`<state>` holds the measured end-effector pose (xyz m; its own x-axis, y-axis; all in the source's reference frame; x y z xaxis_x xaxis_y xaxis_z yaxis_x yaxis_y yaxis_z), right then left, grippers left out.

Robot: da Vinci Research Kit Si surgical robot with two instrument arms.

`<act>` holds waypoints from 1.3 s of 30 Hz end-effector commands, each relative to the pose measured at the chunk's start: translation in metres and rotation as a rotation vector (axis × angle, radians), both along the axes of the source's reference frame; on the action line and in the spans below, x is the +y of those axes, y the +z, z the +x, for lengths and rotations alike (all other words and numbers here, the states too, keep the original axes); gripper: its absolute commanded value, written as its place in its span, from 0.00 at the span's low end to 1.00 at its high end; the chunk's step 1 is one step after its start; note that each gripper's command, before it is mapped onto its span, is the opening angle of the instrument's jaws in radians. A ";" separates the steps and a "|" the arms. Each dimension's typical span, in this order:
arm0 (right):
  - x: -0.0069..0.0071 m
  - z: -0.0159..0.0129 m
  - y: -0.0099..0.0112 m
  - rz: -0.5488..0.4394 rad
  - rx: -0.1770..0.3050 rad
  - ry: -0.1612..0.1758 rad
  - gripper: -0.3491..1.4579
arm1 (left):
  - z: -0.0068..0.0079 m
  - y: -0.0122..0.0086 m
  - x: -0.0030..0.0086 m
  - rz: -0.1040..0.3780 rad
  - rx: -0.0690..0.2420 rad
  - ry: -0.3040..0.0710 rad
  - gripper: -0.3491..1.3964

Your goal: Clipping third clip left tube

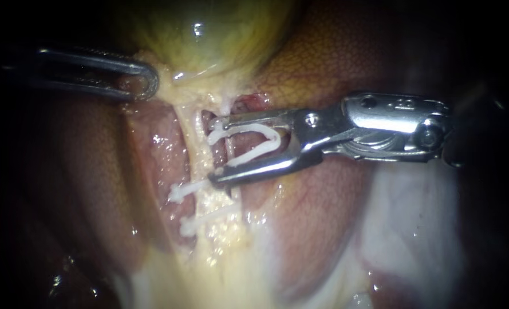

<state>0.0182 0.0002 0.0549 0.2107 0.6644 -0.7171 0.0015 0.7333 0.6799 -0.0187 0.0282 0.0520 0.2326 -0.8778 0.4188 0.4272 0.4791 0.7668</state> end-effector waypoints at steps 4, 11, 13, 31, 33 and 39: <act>-0.0004 0.0000 0.0014 -0.008 -0.001 -0.002 0.46 | 0.0000 0.0000 0.0000 0.000 0.000 0.000 0.00; -0.0005 0.0001 0.0035 -0.005 -0.002 -0.006 0.46 | 0.0000 0.0001 0.0000 0.000 0.000 0.000 0.00; -0.0005 0.0001 0.0038 0.000 -0.002 -0.007 0.46 | 0.0000 0.0001 0.0000 -0.001 0.000 0.000 0.00; -0.0003 0.0041 0.0059 0.066 0.137 -0.051 0.46 | 0.0000 0.0002 -0.0001 -0.001 0.000 0.000 0.00; -0.0003 0.0046 0.0059 0.073 0.163 -0.054 0.46 | 0.0000 0.0002 -0.0001 -0.001 0.000 0.000 0.00; -0.0003 0.0051 0.0052 0.085 0.271 -0.070 0.46 | 0.0000 0.0002 -0.0001 -0.001 0.000 0.000 0.00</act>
